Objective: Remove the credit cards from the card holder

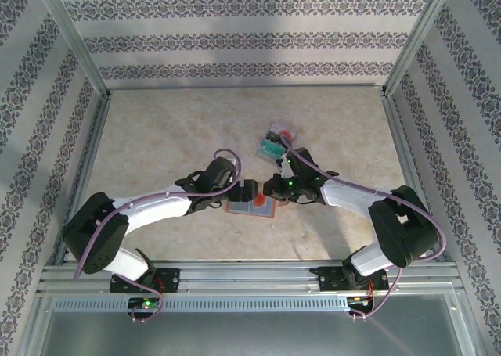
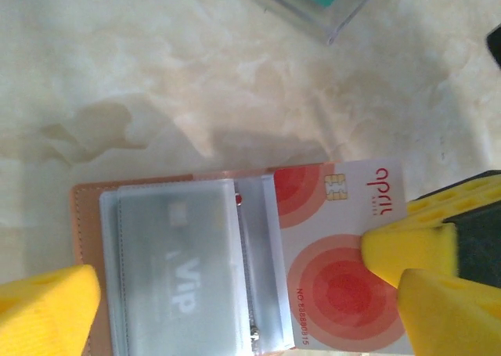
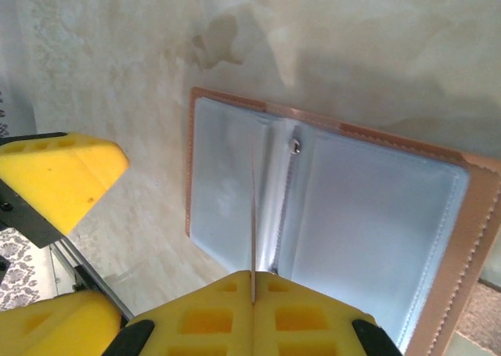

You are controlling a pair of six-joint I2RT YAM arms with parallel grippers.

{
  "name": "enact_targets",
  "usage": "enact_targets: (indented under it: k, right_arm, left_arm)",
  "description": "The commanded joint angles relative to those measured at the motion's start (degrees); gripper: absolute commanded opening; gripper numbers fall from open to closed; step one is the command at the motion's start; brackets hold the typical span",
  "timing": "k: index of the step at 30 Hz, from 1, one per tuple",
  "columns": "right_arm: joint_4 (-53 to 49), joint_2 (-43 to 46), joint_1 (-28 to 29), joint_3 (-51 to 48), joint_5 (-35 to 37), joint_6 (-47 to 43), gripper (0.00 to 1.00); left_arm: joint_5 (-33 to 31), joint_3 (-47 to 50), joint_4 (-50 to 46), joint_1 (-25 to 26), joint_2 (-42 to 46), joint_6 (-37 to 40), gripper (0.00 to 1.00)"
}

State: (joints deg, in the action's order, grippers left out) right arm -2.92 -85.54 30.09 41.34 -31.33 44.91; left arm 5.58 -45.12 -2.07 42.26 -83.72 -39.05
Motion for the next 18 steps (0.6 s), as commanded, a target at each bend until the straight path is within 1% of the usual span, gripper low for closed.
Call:
enact_targets:
  k: [1,7,11,18]
  right_arm:
    - [-4.7,0.9,-0.7,3.1,0.6,-4.0,0.07]
    - [-12.2,0.5,-1.9,8.8,2.1,-9.9,0.07]
    - [-19.5,-0.6,-2.2,13.9,5.0,-15.2,0.08]
    - [-28.0,-3.2,-3.4,21.6,9.4,-23.8,0.08]
  left_arm:
    - [-3.8,-0.6,-3.4,-0.8,3.1,1.3,0.99]
    - [-9.3,-0.1,-7.4,-1.0,7.7,2.8,0.99]
    - [-13.0,1.7,-8.8,-1.4,11.3,3.3,0.99]
    - [-16.9,5.0,-9.5,-2.1,17.0,3.3,0.99]
